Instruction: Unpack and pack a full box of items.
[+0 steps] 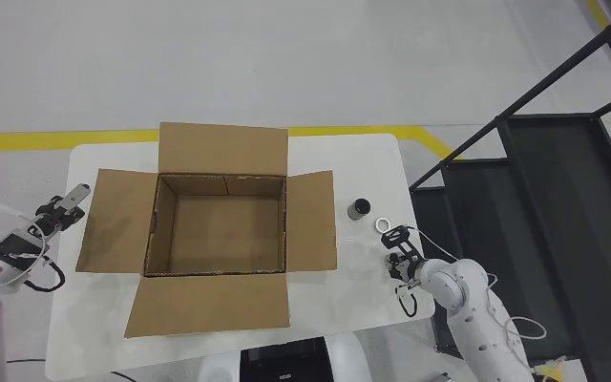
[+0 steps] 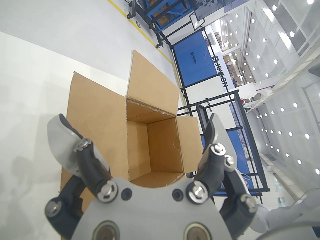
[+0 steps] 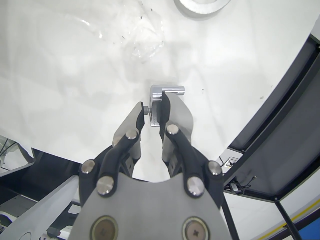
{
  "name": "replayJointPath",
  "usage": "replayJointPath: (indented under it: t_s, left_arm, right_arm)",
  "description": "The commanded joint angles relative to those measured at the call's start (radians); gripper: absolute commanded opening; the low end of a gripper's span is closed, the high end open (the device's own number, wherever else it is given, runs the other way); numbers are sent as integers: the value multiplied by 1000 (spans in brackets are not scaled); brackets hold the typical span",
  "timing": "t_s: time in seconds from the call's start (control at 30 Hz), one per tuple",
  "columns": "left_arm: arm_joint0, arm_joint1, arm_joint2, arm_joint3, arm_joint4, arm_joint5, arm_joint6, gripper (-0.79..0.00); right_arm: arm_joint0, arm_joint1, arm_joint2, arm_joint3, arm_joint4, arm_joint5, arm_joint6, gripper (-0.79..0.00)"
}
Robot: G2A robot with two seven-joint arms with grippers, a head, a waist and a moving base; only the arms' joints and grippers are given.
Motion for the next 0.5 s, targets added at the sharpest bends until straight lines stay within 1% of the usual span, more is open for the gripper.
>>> replayJointPath:
  t_s: [0.0,0.13,0.3,0.4,0.47]
  left_arm:
    - [0,0,0,0,0,0,0,0]
    - [0,0,0,0,0,0,0,0]
    - [0,0,0,0,0,0,0,0]
    - [0,0,0,0,0,0,0,0]
    - [0,0,0,0,0,0,0,0]
  right_arm:
    - [-11,2,9,-26,19,-1,-1,-785]
    - [-51,10,81,-100,150,-29,23,-785]
    - [-120,24,251,-241,362,-63,61,-785]
    - [-153,29,334,-315,551,-105,46,-785]
    - [-164,32,370,-356,688,-153,39,-785]
